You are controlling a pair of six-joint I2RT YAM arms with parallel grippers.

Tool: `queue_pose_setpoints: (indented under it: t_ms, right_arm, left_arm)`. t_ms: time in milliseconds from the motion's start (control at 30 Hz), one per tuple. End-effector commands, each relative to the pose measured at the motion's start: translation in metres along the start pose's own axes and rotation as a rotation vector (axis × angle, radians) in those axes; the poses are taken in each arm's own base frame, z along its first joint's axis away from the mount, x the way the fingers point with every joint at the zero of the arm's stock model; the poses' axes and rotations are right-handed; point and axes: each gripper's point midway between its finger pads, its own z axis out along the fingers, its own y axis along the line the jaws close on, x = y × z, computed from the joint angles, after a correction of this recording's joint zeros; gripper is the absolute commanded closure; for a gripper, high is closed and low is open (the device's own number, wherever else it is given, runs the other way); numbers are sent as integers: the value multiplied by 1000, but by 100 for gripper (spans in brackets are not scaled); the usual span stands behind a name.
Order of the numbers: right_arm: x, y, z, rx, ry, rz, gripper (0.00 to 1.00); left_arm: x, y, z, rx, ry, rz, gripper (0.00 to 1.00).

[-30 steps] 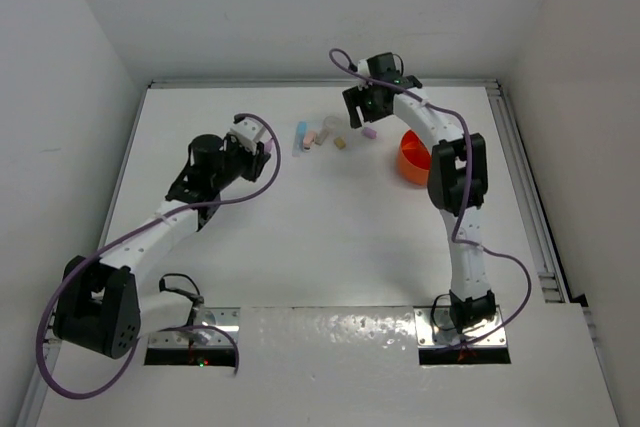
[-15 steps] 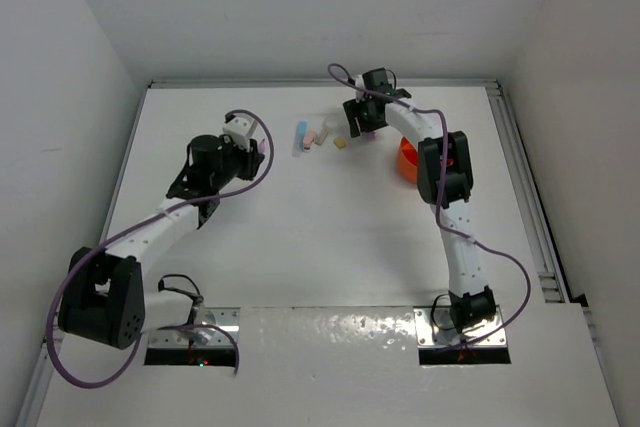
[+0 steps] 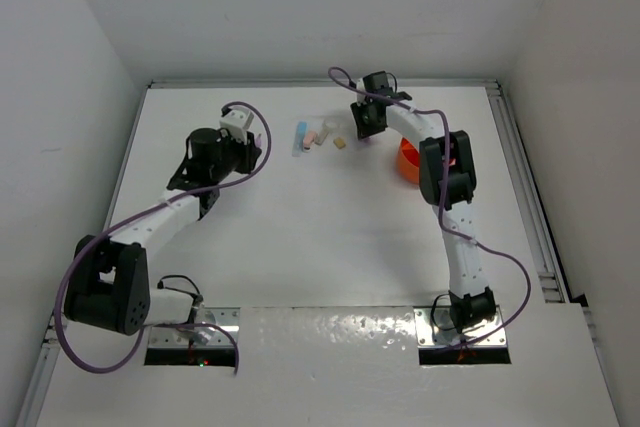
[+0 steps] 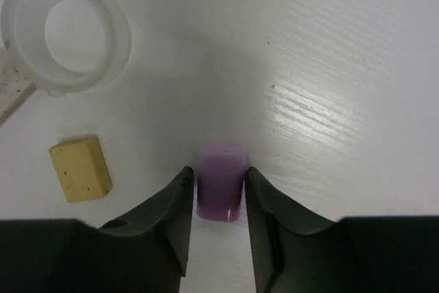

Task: Sort the stationery into containers
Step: Close the pen cap on the pen.

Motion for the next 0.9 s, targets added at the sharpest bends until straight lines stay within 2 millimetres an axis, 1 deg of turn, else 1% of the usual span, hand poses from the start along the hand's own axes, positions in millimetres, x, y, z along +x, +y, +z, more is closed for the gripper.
queue_pose_setpoints:
  t_ms: [0, 67, 100, 133, 167, 200, 233, 267, 300, 333, 367, 400, 433, 467, 500, 533, 567, 600, 633, 667, 700, 733, 767, 800, 833, 867]
  right_arm:
    - [-15, -4, -22, 25, -30, 0, 74]
    - [-17, -2, -24, 22, -38, 6, 86]
    - [-19, -1, -25, 16, -43, 7, 92]
    - [-25, 1, -31, 8, -59, 9, 100]
    - [-31, 6, -36, -21, -76, 7, 100]
    - [-35, 9, -41, -39, -88, 6, 100]
    - [-42, 13, -48, -63, -112, 0, 100]
    - [-58, 21, -67, -101, -162, -9, 100]
    - [-68, 25, -80, -119, -198, -7, 100]
    - [-73, 28, -89, -138, -230, -4, 100]
    - [-97, 33, -127, -158, -319, -11, 100]
    - [-106, 44, -147, -214, -370, -14, 100]
    - [-109, 49, -157, -243, -424, -19, 100]
    - [-119, 54, -177, -261, -485, -28, 100]
    - [-147, 67, -229, -311, -636, -59, 100]
    - [-140, 74, -238, -343, -660, -66, 100]
    - [-151, 87, -280, -393, -766, -111, 100]
    - [-162, 94, -309, -413, -844, -143, 100]
    - [-159, 101, -320, -435, -871, -159, 100]
    - [-161, 112, -337, -462, -912, -187, 100]
    - [-169, 120, -371, -482, -1008, -223, 100]
    - [-163, 135, -379, -536, -1027, -251, 100]
    - [-163, 143, -391, -568, -1061, -270, 100]
    - [-168, 151, -410, -603, -1131, -285, 100]
    - [-161, 165, -418, -658, -1147, -308, 100]
    - [-159, 173, -425, -688, -1171, -322, 100]
  left_arm:
    - [-31, 5, 1, -6, -86, 15, 100]
    - [-32, 0, 1, 21, -91, 28, 100]
    - [-35, -1, 2, 33, -107, 47, 100]
    - [-36, -8, 2, 72, -115, 59, 100]
    - [-37, -14, 2, 103, -124, 72, 100]
    - [-42, -18, 2, 129, -152, 109, 100]
    - [-43, -30, 0, 199, -164, 129, 100]
    - [-45, -36, 0, 235, -181, 148, 100]
    - [-52, -41, 0, 264, -215, 176, 100]
    - [-55, -54, -3, 334, -236, 191, 100]
    - [-59, -60, -4, 369, -255, 200, 100]
    - [-66, -66, -3, 401, -286, 206, 100]
    - [-72, -77, -7, 464, -310, 213, 100]
    - [-78, -83, -8, 495, -328, 212, 100]
    - [-86, -88, -8, 522, -352, 202, 100]
    - [-95, -99, -13, 578, -380, 211, 100]
    - [-106, -108, -18, 619, -418, 208, 100]
    - [-111, -108, -19, 622, -434, 200, 100]
    - [-118, -117, -24, 661, -456, 202, 100]
    - [-128, -123, -30, 684, -495, 209, 100]
    - [-132, -129, -33, 709, -507, 193, 100]
    - [-138, -140, -40, 745, -529, 202, 100]
    - [-146, -146, -46, 767, -561, 185, 100]
    - [-151, -151, -49, 780, -582, 179, 100]
    - [-156, -161, -54, 803, -603, 173, 100]
    - [-161, -166, -59, 821, -615, 139, 100]
